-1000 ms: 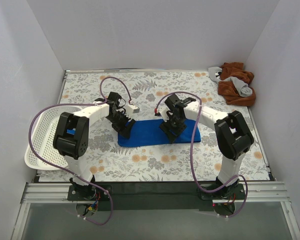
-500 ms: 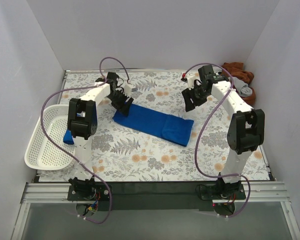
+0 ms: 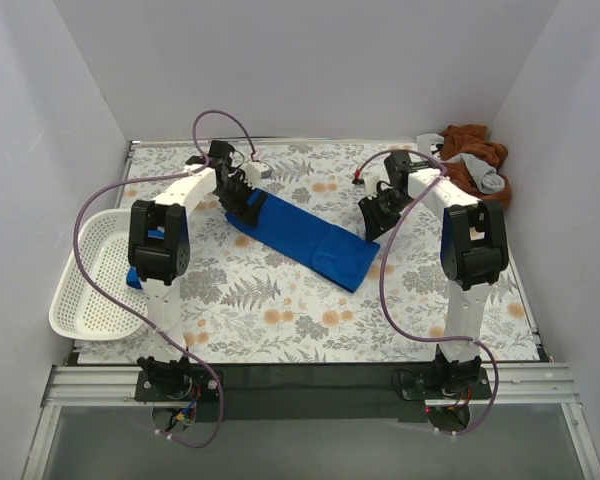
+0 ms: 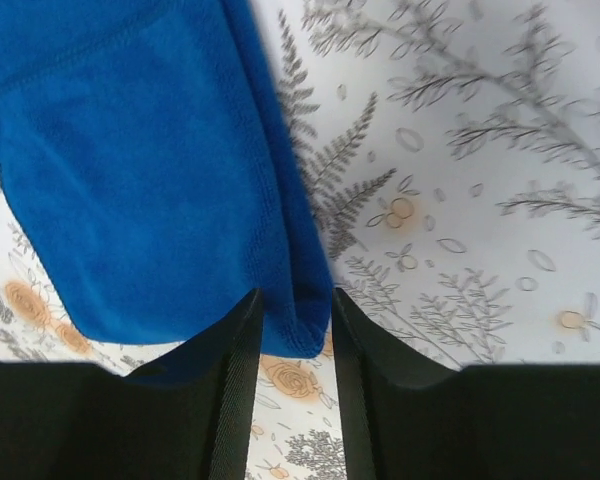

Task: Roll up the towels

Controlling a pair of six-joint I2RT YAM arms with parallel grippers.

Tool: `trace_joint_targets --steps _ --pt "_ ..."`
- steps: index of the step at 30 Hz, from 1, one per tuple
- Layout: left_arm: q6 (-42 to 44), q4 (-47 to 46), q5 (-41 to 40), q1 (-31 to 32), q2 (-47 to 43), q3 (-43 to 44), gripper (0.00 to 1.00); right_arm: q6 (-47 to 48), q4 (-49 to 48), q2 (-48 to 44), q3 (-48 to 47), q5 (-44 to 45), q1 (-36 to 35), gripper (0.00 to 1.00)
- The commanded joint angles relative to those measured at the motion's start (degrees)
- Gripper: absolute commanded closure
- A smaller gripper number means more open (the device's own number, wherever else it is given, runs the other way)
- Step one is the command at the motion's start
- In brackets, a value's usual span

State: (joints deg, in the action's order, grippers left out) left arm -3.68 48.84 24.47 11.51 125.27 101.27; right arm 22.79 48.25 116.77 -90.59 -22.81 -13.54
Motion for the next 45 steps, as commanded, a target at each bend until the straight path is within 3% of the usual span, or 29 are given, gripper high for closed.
trace_joint_targets --steps 1,7,10,16,20,21,27,33,39,42,45 --pt "-2.3 -2.2 1.8 -0.2 -10.2 -6.9 0.31 0.1 0.7 -1.0 3.7 -4.3 -0.2 0.69" --pt "-4.1 -4.7 3.8 -0.2 -15.8 -19.9 0.34 0.3 -0.6 -2.4 11.7 -5.5 -0.4 0.86" --pt "-4.4 -5.8 4.3 -0.2 -16.4 -21.9 0.35 0.1 -1.3 -3.9 15.0 -6.2 -1.0 0.92" --pt "-4.8 -6.4 5.8 -0.2 -12.3 -19.5 0.36 -2.6 -1.5 -8.7 24.0 -11.4 -5.0 0.93" --pt "-5.0 -6.7 6.7 0.4 -7.1 -15.7 0.36 -2.7 -1.7 -12.3 28.7 -14.9 -10.3 0.81" --pt "-5.1 -6.7 6.9 0.5 -5.9 -13.3 0.36 -2.6 -1.6 -13.7 28.9 -15.2 -11.8 0.73" --pt "-5.3 -5.9 8.3 3.3 2.6 -4.4 0.37 -2.3 0.1 -15.4 28.7 -21.9 -12.4 0.54" --pt "-7.0 -5.3 9.5 5.2 11.8 6.5 0.37 -1.7 -0.1 -16.6 30.8 -20.5 -13.3 0.51" --pt "-7.7 -4.5 10.6 6.1 21.9 20.7 0.38 -1.8 0.3 -18.0 29.1 -14.2 -10.4 0.56" --pt "-7.3 -6.0 9.9 6.1 22.8 24.1 0.37 -1.2 0.1 -19.1 26.7 -12.6 -8.9 0.59" --pt "-6.3 -7.5 9.3 5.9 19.9 24.8 0.29 -0.5 -1.0 -20.3 23.6 -12.5 -8.8 0.6"
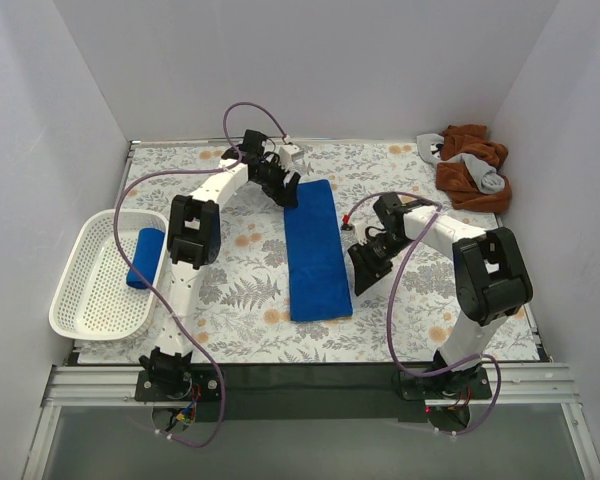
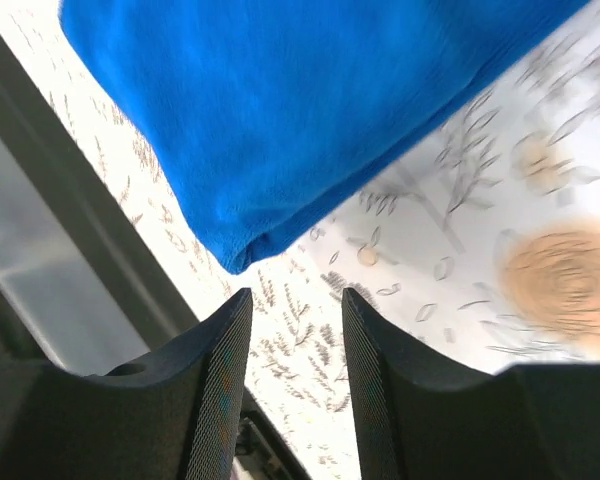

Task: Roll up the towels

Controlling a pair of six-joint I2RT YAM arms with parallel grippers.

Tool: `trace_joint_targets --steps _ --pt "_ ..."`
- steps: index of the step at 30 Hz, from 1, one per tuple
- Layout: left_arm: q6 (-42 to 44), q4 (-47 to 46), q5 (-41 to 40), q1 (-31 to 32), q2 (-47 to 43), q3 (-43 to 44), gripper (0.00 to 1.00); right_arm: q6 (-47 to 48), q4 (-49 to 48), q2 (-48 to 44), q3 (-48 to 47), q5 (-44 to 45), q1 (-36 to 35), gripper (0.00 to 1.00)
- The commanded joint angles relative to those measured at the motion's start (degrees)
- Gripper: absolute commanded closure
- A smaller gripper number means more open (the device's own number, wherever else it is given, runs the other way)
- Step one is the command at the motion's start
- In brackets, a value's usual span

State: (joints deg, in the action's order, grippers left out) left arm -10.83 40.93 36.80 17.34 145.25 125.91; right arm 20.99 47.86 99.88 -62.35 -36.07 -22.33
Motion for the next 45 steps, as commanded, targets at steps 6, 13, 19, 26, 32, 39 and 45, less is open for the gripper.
trace_joint_targets --steps 6,13,19,26,32,39,45 --pt "4.4 -2.2 -3.7 -0.6 -16.4 -12.0 0.18 -1.7 -5.3 -5.2 -8.0 -6.4 -0.2 0.6" --pt "7.1 -8.5 -4.8 -1.3 -43.7 -41.2 0.13 -2.6 -9.0 -5.3 -3.1 -12.7 -5.5 0.62" --pt "16.5 -8.8 -6.7 2.9 -64.4 -59.6 0.11 -1.4 -10.9 -3.1 3.8 -9.5 -9.6 0.64" --pt "24.5 -11.7 -16.0 19.5 -78.8 -78.6 0.19 -3.3 -12.4 6.3 3.3 -6.9 -9.7 0.65" --pt "26.4 -19.6 -25.6 34.9 -82.8 -88.7 0.25 -3.2 -10.9 5.1 3.0 -6.9 -9.7 0.66" --pt "24.5 -27.1 -30.3 45.3 -74.9 -88.6 0.3 -3.1 -9.6 -2.6 -1.1 -9.7 -9.6 0.7" --pt "23.4 -31.6 -31.9 48.6 -68.3 -87.3 0.35 -4.0 -9.8 -0.1 -3.1 -11.3 -9.7 0.82"
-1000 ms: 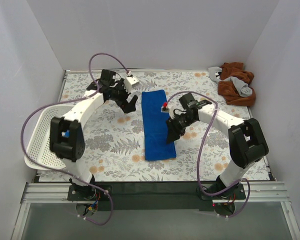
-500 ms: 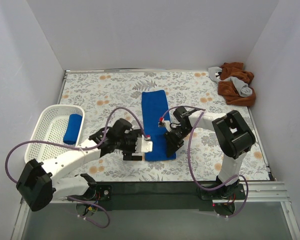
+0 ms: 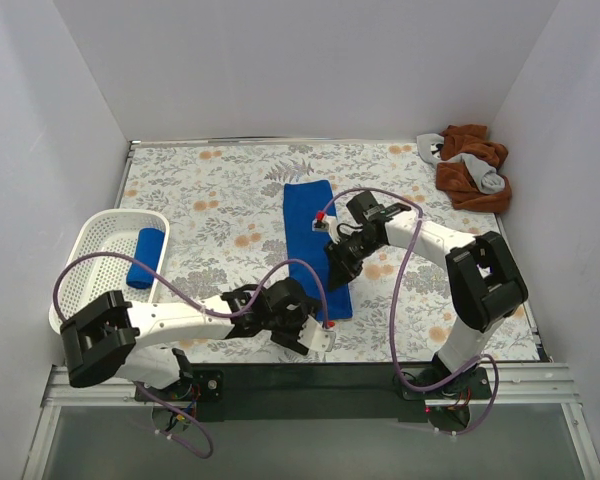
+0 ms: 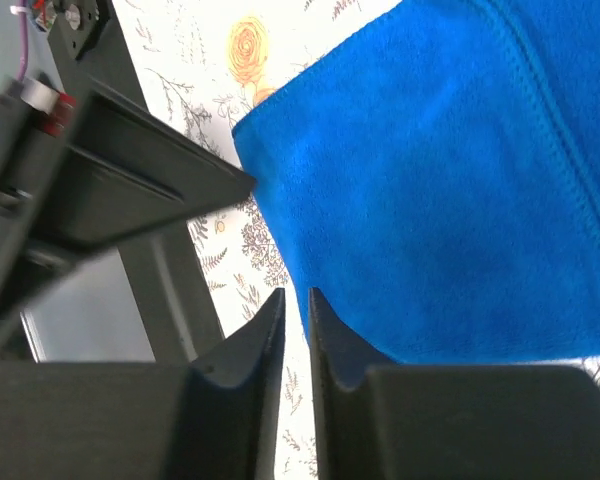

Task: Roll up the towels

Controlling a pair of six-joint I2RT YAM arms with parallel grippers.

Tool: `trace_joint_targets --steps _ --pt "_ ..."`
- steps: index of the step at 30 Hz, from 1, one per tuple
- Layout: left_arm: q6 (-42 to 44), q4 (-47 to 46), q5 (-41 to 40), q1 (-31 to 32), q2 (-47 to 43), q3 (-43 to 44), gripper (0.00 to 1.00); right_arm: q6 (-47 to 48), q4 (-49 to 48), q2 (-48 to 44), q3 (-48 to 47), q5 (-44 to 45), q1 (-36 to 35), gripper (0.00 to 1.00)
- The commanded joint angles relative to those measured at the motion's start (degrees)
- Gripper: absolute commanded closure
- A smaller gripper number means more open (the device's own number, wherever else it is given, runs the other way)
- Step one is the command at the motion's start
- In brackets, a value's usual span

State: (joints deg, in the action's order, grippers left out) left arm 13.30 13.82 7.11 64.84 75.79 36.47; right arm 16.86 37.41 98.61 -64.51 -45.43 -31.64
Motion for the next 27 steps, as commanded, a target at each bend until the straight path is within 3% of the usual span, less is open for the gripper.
trace_joint_targets --steps 1,6,14,17,19,20,27 --pt "-1.0 -5.1 -2.3 1.2 1.8 2.2 0.36 0.1 0.6 2.5 -0.9 -2.4 -0.4 0.83" --pt "-1.6 -6.4 -3.1 1.4 6.7 2.6 0.39 0.6 -0.7 6.6 0.6 -3.0 -0.8 0.86" --pt "-3.6 -3.5 -2.1 1.4 11.4 3.3 0.55 -0.4 -3.0 8.9 1.9 -0.9 -0.7 0.89" --pt "-4.7 -0.1 0.0 1.3 11.1 3.8 0.67 -0.8 -3.0 8.2 1.9 0.1 -0.6 0.9" --pt "-5.7 1.9 1.1 0.9 11.0 3.8 0.86 -1.2 -3.0 6.4 1.6 1.9 -0.3 0.91" --pt "-6.0 2.9 1.6 0.6 10.9 4.3 0.9 -1.4 -3.0 5.6 1.3 2.4 0.0 0.91" --pt "-8.0 9.7 11.2 -3.5 10.4 9.0 1.0 -1.8 -2.5 -2.6 -1.9 5.1 6.7 0.8"
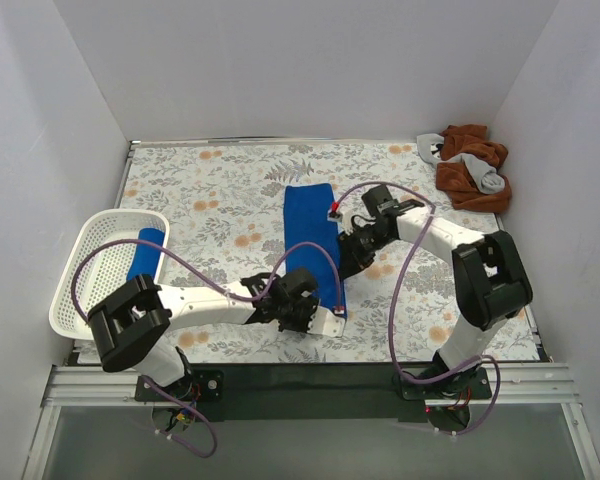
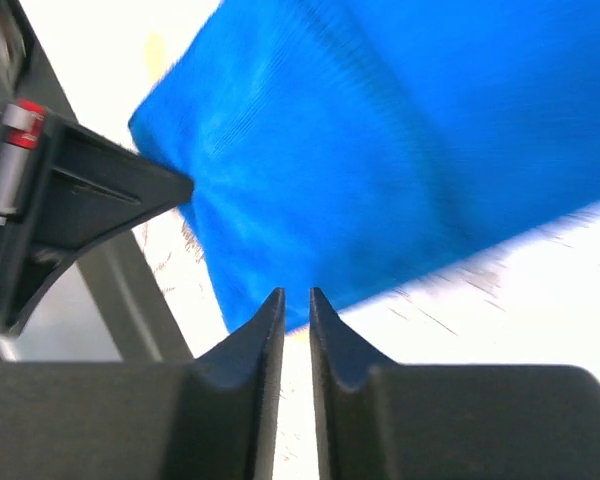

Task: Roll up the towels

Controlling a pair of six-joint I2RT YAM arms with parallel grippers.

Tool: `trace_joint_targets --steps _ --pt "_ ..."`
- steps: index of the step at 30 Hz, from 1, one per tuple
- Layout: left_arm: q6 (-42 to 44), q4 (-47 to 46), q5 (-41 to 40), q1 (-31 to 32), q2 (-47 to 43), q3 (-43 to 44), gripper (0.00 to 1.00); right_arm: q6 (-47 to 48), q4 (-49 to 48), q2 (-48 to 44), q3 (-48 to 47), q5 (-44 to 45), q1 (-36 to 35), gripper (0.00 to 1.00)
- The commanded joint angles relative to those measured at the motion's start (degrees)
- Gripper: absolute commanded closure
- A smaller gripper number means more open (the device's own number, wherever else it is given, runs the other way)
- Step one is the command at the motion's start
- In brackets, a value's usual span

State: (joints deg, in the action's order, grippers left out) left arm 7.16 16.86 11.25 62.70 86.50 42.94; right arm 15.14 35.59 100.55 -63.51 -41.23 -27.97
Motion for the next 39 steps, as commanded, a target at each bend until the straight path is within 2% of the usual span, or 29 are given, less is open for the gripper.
trace_joint_targets --steps 1,2,5,6,10,18,23,33,39 --pt "-2.1 8.2 8.7 -2.3 -0.3 3.4 1.0 0.2 -0.5 -6.4 -3.4 0.9 4.6 0.79" --pt "-2.1 9.1 10.3 -2.9 0.2 4.3 1.0 0.6 -0.2 -7.4 -3.4 1.1 5.3 0.78" --pt "-2.1 13.8 20.0 -7.1 2.3 9.4 1.0 3.1 0.1 -12.0 -2.2 2.3 7.0 0.64" --pt "-2.3 15.2 22.9 -8.4 3.1 11.2 1.0 3.8 0.0 -13.3 -1.5 3.1 7.0 0.56" --pt "-1.5 22.9 35.8 -15.2 8.6 18.7 1.0 6.7 0.0 -20.0 1.9 4.4 7.1 0.48" --pt "-0.6 28.8 44.9 -24.9 18.9 25.2 1.0 10.3 0.0 -25.5 6.5 1.8 6.2 0.49" --pt "-0.5 30.2 46.3 -27.2 23.5 26.8 1.0 10.7 -2.8 -26.1 8.9 3.0 -0.1 0.48" --pt "-0.8 32.4 49.7 -31.0 31.6 30.2 1.0 7.7 -11.9 -25.0 12.8 9.4 -11.4 0.48" --pt "-0.4 34.6 51.0 -32.1 35.1 33.3 0.99 8.2 -17.7 -25.4 16.3 20.3 -20.7 0.47"
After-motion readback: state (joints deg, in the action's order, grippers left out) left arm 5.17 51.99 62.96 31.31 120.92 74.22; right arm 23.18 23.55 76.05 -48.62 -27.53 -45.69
